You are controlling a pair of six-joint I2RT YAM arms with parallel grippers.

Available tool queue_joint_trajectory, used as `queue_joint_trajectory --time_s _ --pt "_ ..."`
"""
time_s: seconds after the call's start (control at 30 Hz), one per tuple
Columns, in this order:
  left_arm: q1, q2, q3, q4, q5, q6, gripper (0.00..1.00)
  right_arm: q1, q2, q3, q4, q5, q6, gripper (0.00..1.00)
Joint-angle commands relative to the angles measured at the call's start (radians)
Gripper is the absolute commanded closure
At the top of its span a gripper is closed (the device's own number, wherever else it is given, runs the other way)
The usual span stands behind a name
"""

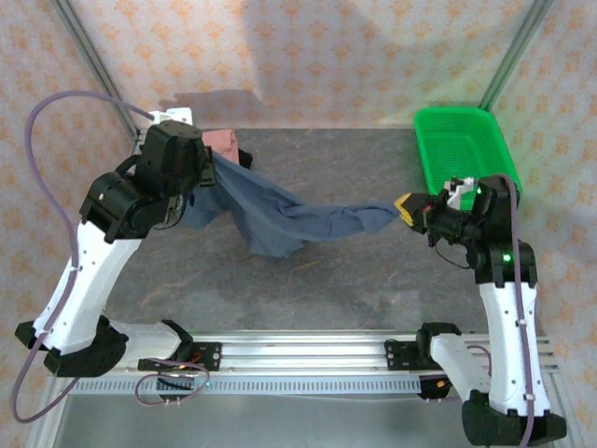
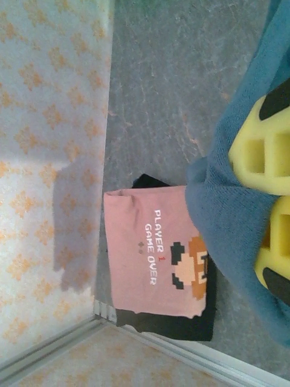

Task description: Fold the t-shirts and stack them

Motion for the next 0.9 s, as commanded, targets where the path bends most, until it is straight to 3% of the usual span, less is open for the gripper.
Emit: queue_joint_trajectory --time_s 0.0,0.1,0.27,0.4,0.57,0.7,0.77,0.87 --pt "-0.003 -0.028 -0.013 -0.01 -0.016 -0.02 1.0 0.005 -0.042 -0.012 -0.142 -0.039 0.068 1.0" --pt "0.002 0.038 0.006 0.032 0.008 0.032 1.0 0.006 -0.029 -0.02 -0.171 -0.026 0.042 1.0" --pt "0.015 0.296 0.126 0.09 0.082 0.131 1.0 0.005 0.072 -0.03 -0.199 0.034 -0.037 1.0" --pt "0.087 0.501 0.168 0.247 0.198 0.131 1.0 0.005 0.196 -0.051 -0.13 0.073 -0.094 1.0" --pt "0.116 0.901 0.523 0.212 0.272 0.154 1.0 0.003 0.369 -0.042 0.003 0.113 -0.152 1.0" --pt "0.127 1.139 0.781 0.185 0.352 0.112 1.0 0.001 0.497 0.031 -0.037 0.175 -0.26 1.0" --pt "0.137 1.179 0.813 0.209 0.385 0.062 0.87 0.001 0.534 0.052 -0.056 0.212 -0.311 1.0" --pt "0.141 1.171 0.817 0.229 0.418 0.024 0.36 -0.001 0.572 0.023 -0.027 0.242 -0.318 1.0"
